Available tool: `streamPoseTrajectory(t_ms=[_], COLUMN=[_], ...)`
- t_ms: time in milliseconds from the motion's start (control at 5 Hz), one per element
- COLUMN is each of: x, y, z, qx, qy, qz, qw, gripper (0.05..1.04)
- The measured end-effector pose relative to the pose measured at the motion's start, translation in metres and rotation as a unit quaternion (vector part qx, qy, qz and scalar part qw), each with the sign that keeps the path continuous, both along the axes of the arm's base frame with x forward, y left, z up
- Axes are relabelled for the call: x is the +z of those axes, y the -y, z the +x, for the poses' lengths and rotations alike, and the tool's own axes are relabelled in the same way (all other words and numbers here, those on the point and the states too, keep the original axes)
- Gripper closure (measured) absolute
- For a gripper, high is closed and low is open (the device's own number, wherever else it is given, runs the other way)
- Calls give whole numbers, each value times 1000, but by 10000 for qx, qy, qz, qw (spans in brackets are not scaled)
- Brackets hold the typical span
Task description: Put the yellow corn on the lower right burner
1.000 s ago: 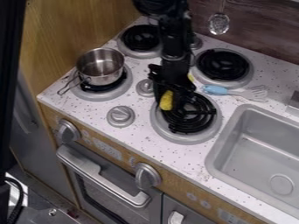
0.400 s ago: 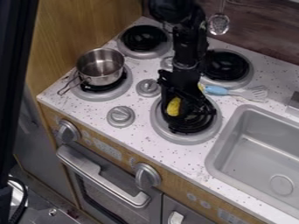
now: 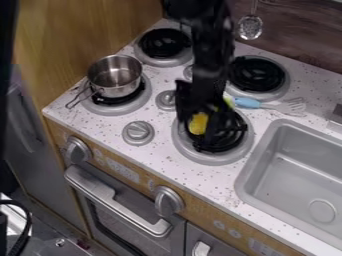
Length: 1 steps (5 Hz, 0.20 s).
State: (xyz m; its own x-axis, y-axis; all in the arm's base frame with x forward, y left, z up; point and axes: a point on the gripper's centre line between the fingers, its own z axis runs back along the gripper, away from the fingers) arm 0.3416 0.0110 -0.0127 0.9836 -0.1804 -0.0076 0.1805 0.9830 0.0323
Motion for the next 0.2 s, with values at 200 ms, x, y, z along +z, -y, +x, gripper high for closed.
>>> streamPoseTrajectory(t_ms=[200], x=[16], y=[0], z=[3], qx=[59], qy=[162], qz=[-53], qw=[9998], gripper=[87])
